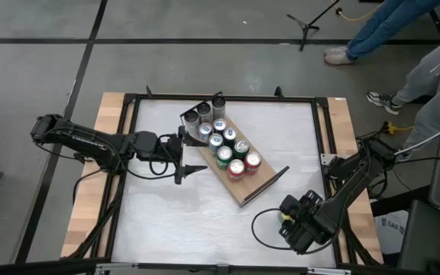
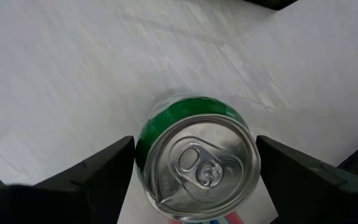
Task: Place canned beverage on shelf
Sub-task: Put the green soda can on the shelf
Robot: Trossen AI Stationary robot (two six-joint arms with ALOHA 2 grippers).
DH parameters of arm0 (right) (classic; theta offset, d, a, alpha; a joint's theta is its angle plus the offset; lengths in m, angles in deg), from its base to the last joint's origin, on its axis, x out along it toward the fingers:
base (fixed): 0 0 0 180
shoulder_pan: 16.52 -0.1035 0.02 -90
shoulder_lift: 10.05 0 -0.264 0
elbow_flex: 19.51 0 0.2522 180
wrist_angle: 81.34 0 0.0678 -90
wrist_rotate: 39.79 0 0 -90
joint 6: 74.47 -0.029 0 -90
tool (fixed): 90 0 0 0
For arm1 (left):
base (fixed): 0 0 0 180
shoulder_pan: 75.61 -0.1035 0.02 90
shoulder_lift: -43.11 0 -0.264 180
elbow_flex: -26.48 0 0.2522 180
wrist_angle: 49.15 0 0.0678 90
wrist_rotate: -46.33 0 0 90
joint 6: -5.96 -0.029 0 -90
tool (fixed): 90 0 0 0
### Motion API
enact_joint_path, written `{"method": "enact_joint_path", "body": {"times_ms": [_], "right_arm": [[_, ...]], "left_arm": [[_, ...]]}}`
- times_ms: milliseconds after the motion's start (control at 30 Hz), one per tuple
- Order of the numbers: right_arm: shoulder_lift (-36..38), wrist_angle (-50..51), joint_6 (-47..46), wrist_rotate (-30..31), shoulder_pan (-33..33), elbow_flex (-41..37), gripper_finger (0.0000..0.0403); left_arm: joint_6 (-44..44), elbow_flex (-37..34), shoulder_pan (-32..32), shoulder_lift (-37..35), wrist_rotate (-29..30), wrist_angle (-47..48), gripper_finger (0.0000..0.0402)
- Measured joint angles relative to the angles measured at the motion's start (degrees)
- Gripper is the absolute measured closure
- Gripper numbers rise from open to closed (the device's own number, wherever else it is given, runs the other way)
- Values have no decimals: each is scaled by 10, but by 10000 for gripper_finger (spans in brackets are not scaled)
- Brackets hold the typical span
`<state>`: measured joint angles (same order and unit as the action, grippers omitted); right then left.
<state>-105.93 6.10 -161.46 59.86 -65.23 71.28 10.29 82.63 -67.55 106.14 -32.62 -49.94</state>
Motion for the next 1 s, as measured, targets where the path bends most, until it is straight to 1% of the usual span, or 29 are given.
{"method": "enact_joint_path", "body": {"times_ms": [67,233,500,800,1000], "right_arm": [[0,1,0,8,3,0,77],[-1,-3,0,2,5,0,68],[-1,-13,0,-2,4,0,68],[-1,-53,2,-3,4,0,67],[-1,-53,3,-3,4,0,67]], "left_arm": [[0,0,0,0,0,0,47],[0,0,0,0,0,0,47],[0,0,0,0,0,0,47],[0,0,0,0,0,0,47],[0,0,0,0,0,0,47]]}}
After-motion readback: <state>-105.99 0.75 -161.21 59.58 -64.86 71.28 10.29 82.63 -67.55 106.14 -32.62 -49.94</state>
